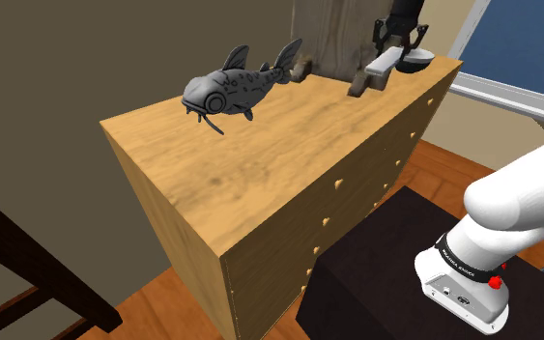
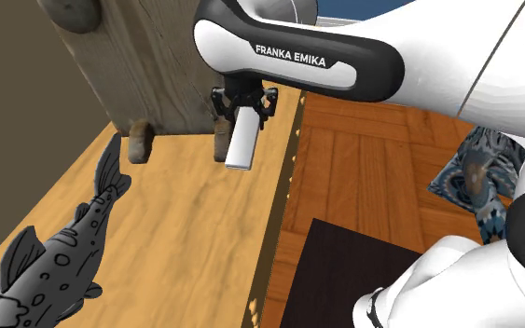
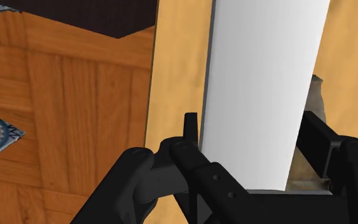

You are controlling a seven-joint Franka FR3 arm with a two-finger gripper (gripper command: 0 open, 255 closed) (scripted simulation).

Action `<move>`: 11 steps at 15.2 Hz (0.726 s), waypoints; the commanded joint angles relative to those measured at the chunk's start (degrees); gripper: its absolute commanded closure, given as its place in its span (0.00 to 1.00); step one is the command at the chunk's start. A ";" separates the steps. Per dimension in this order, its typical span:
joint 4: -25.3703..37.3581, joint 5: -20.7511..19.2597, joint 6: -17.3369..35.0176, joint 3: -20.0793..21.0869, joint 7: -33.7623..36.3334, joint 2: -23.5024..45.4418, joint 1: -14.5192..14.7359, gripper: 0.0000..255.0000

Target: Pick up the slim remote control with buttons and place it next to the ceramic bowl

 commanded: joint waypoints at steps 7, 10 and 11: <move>14.57 -0.52 -1.09 -4.40 -8.21 12.65 -3.83 1.00; 21.69 -0.19 -2.66 -5.73 -11.20 18.15 -5.46 1.00; 24.36 -0.03 -3.33 -6.12 -12.16 20.14 -6.05 1.00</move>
